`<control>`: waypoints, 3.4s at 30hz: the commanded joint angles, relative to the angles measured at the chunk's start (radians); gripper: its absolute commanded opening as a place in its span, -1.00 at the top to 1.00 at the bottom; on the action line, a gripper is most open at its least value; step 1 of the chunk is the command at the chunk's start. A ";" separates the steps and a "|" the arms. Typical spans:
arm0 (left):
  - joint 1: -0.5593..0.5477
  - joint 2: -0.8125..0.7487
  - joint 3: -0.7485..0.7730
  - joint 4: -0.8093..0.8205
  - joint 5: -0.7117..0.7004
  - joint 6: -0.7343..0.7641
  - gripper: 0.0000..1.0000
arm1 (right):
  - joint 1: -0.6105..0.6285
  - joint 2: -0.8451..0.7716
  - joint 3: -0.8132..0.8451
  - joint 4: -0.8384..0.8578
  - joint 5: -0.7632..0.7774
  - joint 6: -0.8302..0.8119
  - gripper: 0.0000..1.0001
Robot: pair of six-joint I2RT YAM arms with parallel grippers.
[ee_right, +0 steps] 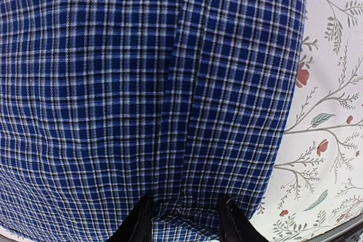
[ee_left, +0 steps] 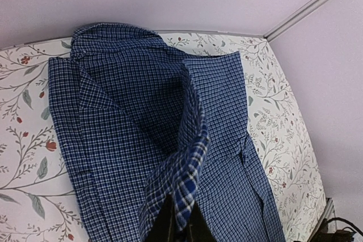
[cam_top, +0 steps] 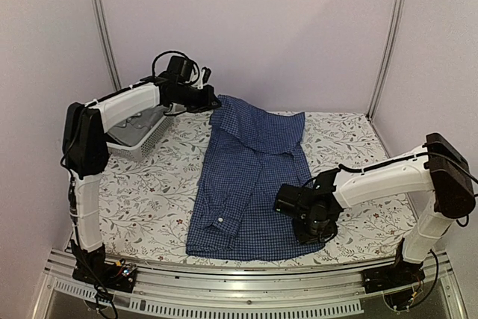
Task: Fold and stack the long sleeve shirts
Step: Pick up the corner of the shirt from the center of the board, then fold the 1/3-folded shirt at the center of the board.
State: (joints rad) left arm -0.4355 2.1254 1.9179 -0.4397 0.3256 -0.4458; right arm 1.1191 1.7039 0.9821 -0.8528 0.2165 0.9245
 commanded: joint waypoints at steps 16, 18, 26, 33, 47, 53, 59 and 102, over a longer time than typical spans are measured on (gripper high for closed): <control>0.004 0.014 0.017 0.019 0.014 -0.004 0.87 | 0.047 0.000 -0.005 -0.054 0.074 0.082 0.36; 0.004 0.016 0.019 0.018 0.016 -0.004 0.87 | 0.047 0.004 -0.010 -0.049 0.065 0.078 0.44; 0.004 0.018 0.024 0.012 0.009 0.000 0.87 | 0.047 0.003 -0.031 -0.043 0.078 0.086 0.64; 0.004 0.020 0.034 0.006 0.006 0.000 0.87 | 0.037 -0.018 -0.045 -0.034 0.091 0.088 0.87; 0.004 0.033 0.100 -0.029 -0.012 0.006 0.87 | 0.024 -0.093 -0.024 -0.047 0.123 0.072 1.00; 0.013 0.055 0.194 -0.073 -0.044 0.026 0.86 | 0.023 -0.157 -0.007 0.093 0.036 -0.036 1.00; 0.053 0.061 0.258 -0.103 -0.059 0.032 0.86 | 0.024 -0.184 0.005 0.249 -0.095 -0.167 1.00; 0.237 0.004 0.336 -0.148 -0.060 0.083 0.84 | 0.011 -0.009 0.132 0.407 -0.327 -0.276 1.00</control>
State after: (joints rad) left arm -0.2100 2.1582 2.2356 -0.5793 0.2562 -0.3790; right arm 1.1374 1.6627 1.0775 -0.4694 -0.0845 0.6651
